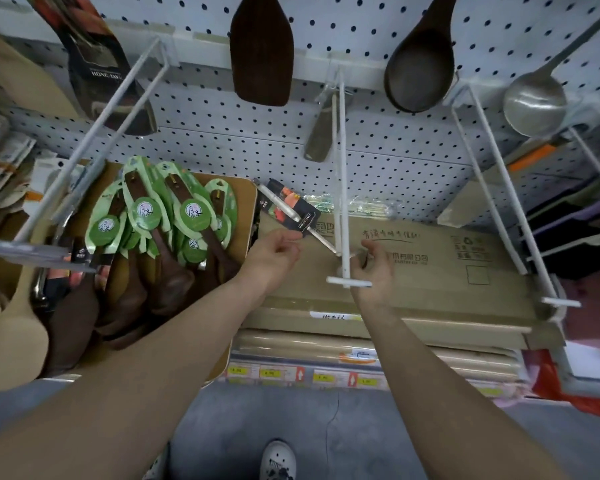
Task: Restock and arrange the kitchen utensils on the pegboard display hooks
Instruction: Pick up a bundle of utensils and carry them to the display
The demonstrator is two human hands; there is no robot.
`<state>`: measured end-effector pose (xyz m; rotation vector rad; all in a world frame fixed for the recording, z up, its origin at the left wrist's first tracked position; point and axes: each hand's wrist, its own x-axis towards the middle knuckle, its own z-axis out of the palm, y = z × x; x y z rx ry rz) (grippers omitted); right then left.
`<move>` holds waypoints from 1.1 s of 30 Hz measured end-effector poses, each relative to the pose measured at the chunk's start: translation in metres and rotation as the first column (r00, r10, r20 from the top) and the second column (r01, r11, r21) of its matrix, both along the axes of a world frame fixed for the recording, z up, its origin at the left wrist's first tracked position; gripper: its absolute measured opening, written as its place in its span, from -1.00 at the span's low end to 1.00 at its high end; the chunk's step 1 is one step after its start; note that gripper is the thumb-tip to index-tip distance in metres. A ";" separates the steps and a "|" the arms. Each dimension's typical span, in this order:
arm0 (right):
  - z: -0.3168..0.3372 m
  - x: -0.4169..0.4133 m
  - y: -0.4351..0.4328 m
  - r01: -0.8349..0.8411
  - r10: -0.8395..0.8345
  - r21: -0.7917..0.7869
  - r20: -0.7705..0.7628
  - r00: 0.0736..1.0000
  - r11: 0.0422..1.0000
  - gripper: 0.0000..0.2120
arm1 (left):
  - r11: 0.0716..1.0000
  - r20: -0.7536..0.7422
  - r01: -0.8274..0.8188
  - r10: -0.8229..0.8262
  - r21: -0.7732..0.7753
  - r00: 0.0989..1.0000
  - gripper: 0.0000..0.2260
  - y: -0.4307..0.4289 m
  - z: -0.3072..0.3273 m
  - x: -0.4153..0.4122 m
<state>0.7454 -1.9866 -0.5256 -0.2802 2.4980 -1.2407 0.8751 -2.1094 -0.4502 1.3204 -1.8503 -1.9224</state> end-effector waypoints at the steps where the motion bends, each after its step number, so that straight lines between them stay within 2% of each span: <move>1: 0.005 0.006 0.002 -0.030 0.030 0.008 -0.032 0.999 1.000 -0.61 | 1.000 0.009 0.000 0.000 -0.003 1.000 -0.74 0.002 0.004 0.003; 4: 0.024 0.022 0.003 -0.098 0.101 0.052 -0.060 0.993 0.994 -0.54 | 0.999 0.036 0.015 -0.013 -0.031 0.999 -0.76 0.009 0.015 0.015; 7: 0.047 0.035 0.004 -0.185 0.204 0.134 -0.147 0.968 0.974 -0.57 | 0.999 0.036 0.012 -0.011 -0.041 0.999 -0.79 0.014 0.021 0.031; 12: 0.080 0.070 0.007 -0.331 0.351 0.231 -0.052 0.935 0.915 -0.60 | 0.999 0.015 -0.017 0.017 -0.052 1.000 -0.83 0.020 0.039 0.065; 15: 0.098 0.104 0.006 -0.438 0.454 0.196 -0.048 0.890 0.877 -0.61 | 0.998 0.009 -0.003 0.004 -0.068 1.000 -0.82 0.021 0.053 0.093; 19: 0.129 0.154 0.000 -0.506 0.525 0.162 -0.101 0.845 0.847 -0.65 | 0.978 0.021 0.036 -0.033 -0.204 0.999 -0.80 0.016 0.081 0.142; 24: 0.191 0.244 -0.026 -0.621 0.645 0.180 -0.144 0.751 0.763 -0.75 | 0.942 0.076 0.028 -0.003 -0.335 0.997 -0.80 -0.002 0.134 0.249; 27: 0.233 0.306 -0.052 -0.688 0.709 0.175 -0.205 0.674 0.704 -0.86 | 0.886 0.099 -0.022 0.076 -0.462 0.992 -0.84 -0.016 0.172 0.322; 33: 0.325 0.439 -0.123 -0.827 0.799 0.165 -0.416 0.435 0.537 -0.84 | 0.725 0.069 -0.173 0.291 -0.667 0.954 -0.79 -0.051 0.253 0.480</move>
